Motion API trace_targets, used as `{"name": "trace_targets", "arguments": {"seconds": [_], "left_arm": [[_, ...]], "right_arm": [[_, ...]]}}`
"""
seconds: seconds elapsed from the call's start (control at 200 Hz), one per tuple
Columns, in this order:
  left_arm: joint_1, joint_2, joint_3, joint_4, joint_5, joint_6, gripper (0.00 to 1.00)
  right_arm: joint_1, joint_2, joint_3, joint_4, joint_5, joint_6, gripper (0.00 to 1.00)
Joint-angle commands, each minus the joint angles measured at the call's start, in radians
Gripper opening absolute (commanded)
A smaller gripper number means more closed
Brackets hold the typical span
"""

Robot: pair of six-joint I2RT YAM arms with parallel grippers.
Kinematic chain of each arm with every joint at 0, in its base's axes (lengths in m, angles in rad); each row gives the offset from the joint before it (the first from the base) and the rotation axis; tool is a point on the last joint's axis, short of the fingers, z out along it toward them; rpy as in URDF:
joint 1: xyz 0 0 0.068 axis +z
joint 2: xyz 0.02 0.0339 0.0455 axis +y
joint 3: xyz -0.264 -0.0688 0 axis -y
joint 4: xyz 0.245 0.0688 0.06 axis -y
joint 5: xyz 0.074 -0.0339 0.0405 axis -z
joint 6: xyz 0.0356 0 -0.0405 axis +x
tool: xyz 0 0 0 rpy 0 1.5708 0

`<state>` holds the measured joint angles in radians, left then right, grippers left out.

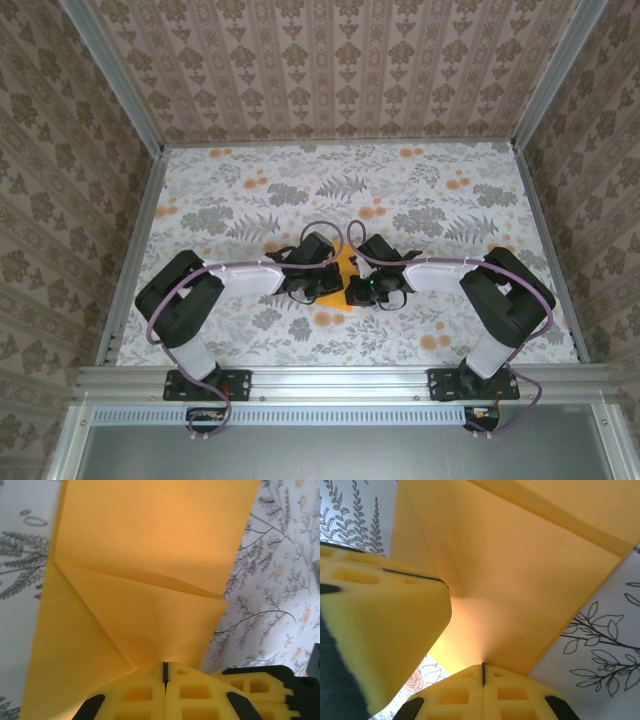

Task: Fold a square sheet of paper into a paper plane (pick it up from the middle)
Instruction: Fold the triangle a second time at the center of the table.

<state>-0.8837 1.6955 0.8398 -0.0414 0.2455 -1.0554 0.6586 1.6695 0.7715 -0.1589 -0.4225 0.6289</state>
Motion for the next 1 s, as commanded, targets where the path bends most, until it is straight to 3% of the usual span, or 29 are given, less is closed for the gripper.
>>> {"name": "trace_targets", "arguments": {"seconds": [0.0, 0.395, 0.995], "left_arm": [[-0.015, 0.028, -0.011, 0.017, -0.006, -0.043, 0.00], [-0.005, 0.055, -0.046, 0.069, -0.006, -0.050, 0.00], [0.142, 0.040, -0.194, 0.246, -0.031, 0.080, 0.00]], "right_arm": [[0.003, 0.048, -0.019, -0.038, 0.036, 0.005, 0.01], [0.004, 0.074, -0.030, -0.057, 0.041, -0.010, 0.01], [-0.003, 0.152, -0.074, -0.165, 0.068, -0.090, 0.00]]}}
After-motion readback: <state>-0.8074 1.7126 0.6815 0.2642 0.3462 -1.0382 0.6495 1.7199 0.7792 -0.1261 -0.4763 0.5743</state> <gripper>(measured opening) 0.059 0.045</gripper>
